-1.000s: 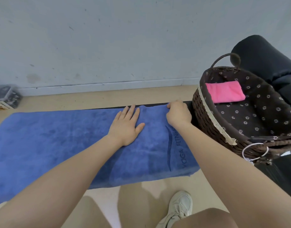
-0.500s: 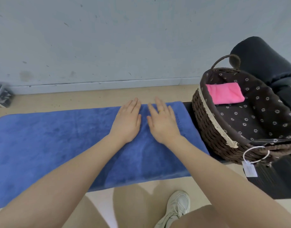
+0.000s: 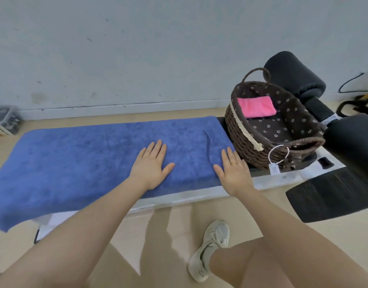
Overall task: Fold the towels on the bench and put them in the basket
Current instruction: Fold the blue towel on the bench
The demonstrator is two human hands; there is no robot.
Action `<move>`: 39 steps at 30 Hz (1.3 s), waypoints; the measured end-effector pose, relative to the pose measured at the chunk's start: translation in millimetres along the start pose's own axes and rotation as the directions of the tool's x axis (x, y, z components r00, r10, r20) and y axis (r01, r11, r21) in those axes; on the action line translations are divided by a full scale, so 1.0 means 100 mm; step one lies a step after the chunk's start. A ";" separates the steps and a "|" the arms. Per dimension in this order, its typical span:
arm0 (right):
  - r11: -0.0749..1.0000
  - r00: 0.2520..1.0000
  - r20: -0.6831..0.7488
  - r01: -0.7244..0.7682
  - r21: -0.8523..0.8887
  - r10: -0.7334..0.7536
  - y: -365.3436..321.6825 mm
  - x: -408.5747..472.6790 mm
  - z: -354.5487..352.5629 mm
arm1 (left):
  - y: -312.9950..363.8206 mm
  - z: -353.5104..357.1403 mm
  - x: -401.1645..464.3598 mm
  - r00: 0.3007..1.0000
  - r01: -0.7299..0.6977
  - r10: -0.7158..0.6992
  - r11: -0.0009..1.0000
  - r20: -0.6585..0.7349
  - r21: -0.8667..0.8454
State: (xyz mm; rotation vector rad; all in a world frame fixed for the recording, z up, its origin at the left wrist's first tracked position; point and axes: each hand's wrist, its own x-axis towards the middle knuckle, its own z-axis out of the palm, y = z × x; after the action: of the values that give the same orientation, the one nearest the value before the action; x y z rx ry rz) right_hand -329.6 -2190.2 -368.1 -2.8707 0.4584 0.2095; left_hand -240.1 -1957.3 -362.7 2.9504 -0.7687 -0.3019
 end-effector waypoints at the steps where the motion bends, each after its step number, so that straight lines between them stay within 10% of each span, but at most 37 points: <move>1: 0.996 0.999 -0.044 0.016 0.085 -0.013 0.05 -0.07 -0.03 | 0.09 0.03 -0.08 0.998 -0.061 0.061 0.998 -0.007 -0.004; 6: 0.784 0.856 -0.285 -0.199 0.588 0.432 0.25 -0.35 -0.11 | 0.48 0.14 -0.25 0.974 -0.226 0.226 0.974 -0.023 0.012; 9: 0.125 0.748 0.267 -0.422 0.898 0.608 0.18 -0.39 -0.13 | 0.61 0.19 -0.30 0.966 -0.259 0.258 0.965 0.016 0.053; 11: -0.061 0.732 0.459 -0.500 0.864 0.503 0.10 -0.44 -0.12 | 0.64 0.20 -0.34 0.967 -0.254 0.253 0.965 0.033 0.066; 18: 0.084 0.799 0.382 -0.469 0.879 0.465 0.08 -0.36 -0.03 | 0.55 0.16 -0.39 0.949 -0.303 0.285 0.943 0.134 0.140; 21: 0.479 0.894 -0.049 -0.192 0.857 0.445 0.05 -0.34 -0.02 | 0.55 0.15 -0.37 0.948 -0.303 0.294 0.952 0.123 0.055; 24: 0.753 0.913 -0.398 0.201 0.626 0.087 -0.24 -0.36 -0.23 | 0.53 0.06 -0.42 0.956 -0.292 0.289 0.914 -0.054 -0.282; 39: 0.617 0.841 -0.280 0.533 0.579 -0.463 -3.01 -0.35 -0.20 | -1.39 -0.14 -1.54 0.841 0.127 -0.360 0.856 -0.404 -0.500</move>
State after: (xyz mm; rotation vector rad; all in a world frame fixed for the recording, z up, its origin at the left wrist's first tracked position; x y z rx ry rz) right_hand -263.4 -1906.6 -282.6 -2.1991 -0.2506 -0.1742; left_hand -302.3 -1760.5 -339.8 2.4915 -0.1970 0.2247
